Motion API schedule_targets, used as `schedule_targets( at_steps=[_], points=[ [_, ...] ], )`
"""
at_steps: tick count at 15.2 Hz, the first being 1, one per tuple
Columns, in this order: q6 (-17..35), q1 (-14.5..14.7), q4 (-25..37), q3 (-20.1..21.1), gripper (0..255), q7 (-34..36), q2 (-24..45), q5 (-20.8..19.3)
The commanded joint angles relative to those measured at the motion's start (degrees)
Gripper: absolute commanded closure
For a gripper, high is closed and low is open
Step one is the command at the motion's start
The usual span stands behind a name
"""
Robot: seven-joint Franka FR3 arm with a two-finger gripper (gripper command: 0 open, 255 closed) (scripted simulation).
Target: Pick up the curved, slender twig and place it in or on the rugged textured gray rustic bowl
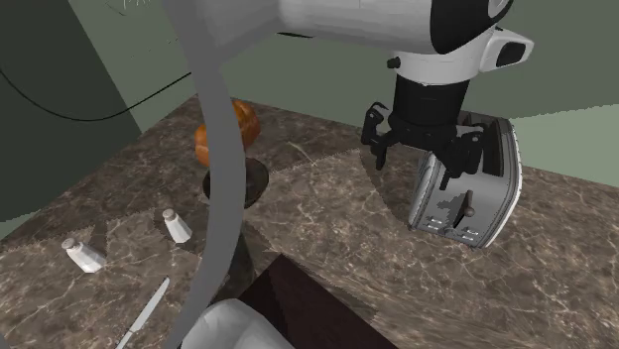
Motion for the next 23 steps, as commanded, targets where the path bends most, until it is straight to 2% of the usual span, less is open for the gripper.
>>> schedule_targets(
  at_steps=[1, 12, 23],
  points=[
    [0.00, 0.00, 0.00, 0.00, 0, 0.00, 0.00, 0.00],
    [16.48, 5.02, 1.68, 2.95, 0, -6.27, 18.18, 1.28],
    [28.13, 9.22, 9.65, 7.22, 0, -11.58, 38.01, 0.35]
  ],
)
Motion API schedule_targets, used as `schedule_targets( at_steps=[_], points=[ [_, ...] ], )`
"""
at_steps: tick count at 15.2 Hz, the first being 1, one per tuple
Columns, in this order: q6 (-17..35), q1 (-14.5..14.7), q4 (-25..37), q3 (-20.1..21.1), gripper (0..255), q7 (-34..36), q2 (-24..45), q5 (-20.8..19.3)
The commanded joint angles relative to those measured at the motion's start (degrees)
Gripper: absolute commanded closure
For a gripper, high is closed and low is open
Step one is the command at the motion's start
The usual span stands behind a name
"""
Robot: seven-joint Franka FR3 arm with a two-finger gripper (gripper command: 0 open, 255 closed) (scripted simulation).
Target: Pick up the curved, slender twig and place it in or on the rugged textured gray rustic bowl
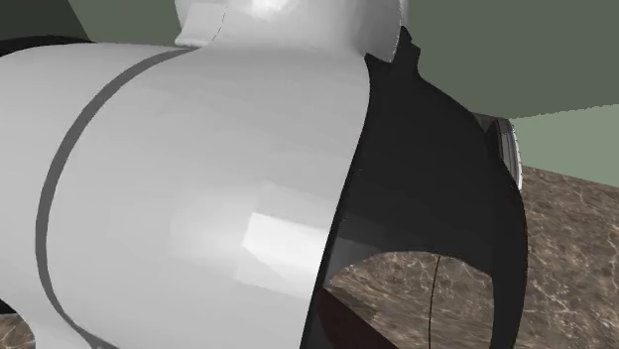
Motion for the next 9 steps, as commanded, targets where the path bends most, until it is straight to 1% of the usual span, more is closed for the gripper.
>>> schedule_targets(
  at_steps=[1, 9],
  points=[
    [1.54, 0.71, 2.20, 0.80, 0, -0.95, 3.79, -0.48],
    [6.23, 4.14, 11.35, 3.94, 0, -3.66, 18.22, -3.71]
  ],
)
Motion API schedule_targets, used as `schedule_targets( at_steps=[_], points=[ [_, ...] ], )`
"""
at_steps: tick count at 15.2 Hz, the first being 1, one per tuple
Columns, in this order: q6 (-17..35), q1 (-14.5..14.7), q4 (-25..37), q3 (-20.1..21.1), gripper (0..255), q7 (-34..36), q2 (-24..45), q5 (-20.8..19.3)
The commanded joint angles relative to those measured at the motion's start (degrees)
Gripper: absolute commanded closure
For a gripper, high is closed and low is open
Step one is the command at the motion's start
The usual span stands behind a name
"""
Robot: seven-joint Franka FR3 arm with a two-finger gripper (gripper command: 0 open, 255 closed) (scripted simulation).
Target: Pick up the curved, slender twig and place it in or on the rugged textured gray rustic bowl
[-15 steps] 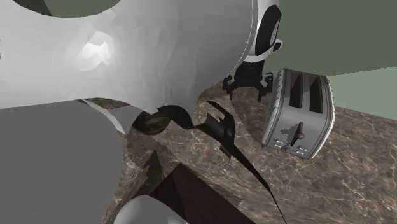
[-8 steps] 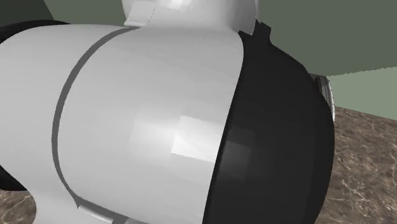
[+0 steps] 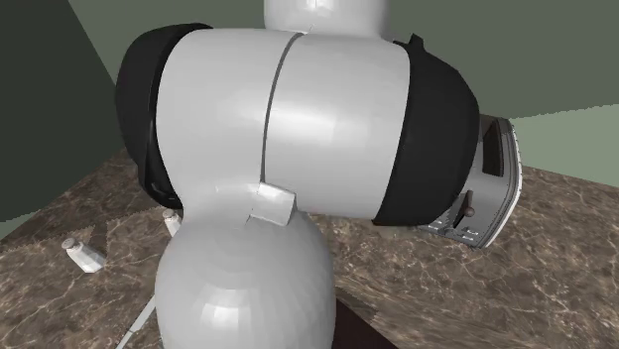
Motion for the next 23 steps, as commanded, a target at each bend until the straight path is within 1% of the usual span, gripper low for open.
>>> schedule_targets(
  at_steps=[1, 8, 16, 23],
  points=[
    [0.99, 1.10, 3.05, 0.76, 0, -0.41, 4.26, -1.19],
    [2.57, 5.30, 13.01, 2.67, 0, -2.69, 16.66, -5.08],
    [2.21, 11.35, 26.34, 4.09, 0, -6.19, 30.63, -9.27],
    [5.11, 11.93, 26.43, 3.37, 0, -5.78, 33.68, -10.21]
  ],
)
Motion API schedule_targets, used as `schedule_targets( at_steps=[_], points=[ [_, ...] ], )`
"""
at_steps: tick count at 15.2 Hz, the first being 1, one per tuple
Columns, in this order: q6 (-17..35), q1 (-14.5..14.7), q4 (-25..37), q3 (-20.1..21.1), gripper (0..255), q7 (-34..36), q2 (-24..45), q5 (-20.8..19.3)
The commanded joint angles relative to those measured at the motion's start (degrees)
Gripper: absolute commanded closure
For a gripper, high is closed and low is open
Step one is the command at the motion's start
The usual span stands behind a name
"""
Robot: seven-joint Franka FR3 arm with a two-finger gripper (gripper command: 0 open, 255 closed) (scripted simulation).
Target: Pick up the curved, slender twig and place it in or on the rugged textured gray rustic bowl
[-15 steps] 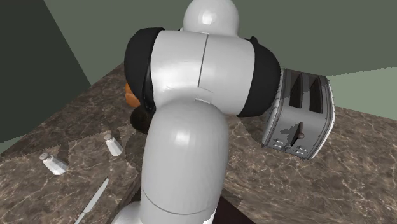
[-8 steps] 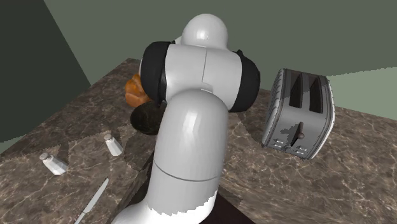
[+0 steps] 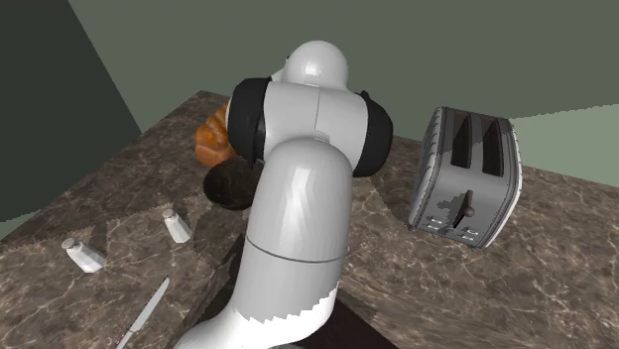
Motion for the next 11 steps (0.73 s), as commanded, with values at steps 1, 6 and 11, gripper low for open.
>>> schedule_targets(
  at_steps=[1, 6, 11],
  points=[
    [1.29, 0.25, 0.08, -0.33, 0, 0.23, 1.37, -0.41],
    [1.29, 0.25, 0.08, -0.34, 0, 0.23, 1.37, -0.41],
    [1.28, 0.25, 0.07, -0.33, 255, 0.23, 1.37, -0.41]
  ],
)
